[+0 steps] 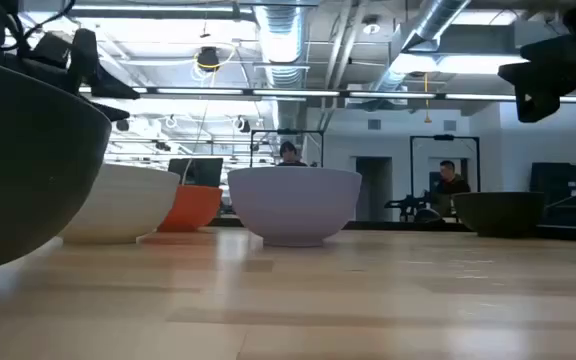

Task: Nest bowls inside each other
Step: Stack the bottom black bowl on top of the light blue bowl

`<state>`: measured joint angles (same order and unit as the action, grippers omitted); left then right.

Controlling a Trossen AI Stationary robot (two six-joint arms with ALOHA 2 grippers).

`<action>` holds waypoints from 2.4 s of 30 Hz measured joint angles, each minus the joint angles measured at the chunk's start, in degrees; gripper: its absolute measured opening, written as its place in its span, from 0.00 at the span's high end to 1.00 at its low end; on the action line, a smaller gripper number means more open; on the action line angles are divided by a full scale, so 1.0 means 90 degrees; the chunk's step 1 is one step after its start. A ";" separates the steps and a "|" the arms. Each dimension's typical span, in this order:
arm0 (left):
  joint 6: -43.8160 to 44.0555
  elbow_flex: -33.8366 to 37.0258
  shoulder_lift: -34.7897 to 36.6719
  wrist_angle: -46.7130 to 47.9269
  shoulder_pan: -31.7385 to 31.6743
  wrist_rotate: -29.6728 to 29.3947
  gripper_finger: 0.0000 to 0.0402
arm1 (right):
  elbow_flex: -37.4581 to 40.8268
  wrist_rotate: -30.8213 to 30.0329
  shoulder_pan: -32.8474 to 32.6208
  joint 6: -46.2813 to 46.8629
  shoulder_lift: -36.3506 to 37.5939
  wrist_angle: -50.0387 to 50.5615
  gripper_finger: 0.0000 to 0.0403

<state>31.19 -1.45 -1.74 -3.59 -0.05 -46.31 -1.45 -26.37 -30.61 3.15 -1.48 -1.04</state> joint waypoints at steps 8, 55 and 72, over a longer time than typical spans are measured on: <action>0.1654 -0.0007 -0.0002 0.0027 -0.0005 0.0155 0.49 | 0.0002 -0.0941 0.0000 0.0350 -0.0002 -0.0820 0.55; -0.0582 -0.6550 -0.6717 0.7714 0.1016 0.4459 0.67 | -0.4978 -0.3062 0.0788 0.1432 -0.4142 0.3838 0.66; 0.3386 -0.6683 -0.8272 0.7049 0.4740 0.3346 0.67 | -0.5083 -0.2363 0.0959 0.2650 -0.4291 0.3801 0.65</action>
<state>61.66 -61.60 -76.19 59.85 42.61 -16.19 -47.20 -47.64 -21.98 27.00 -40.10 33.18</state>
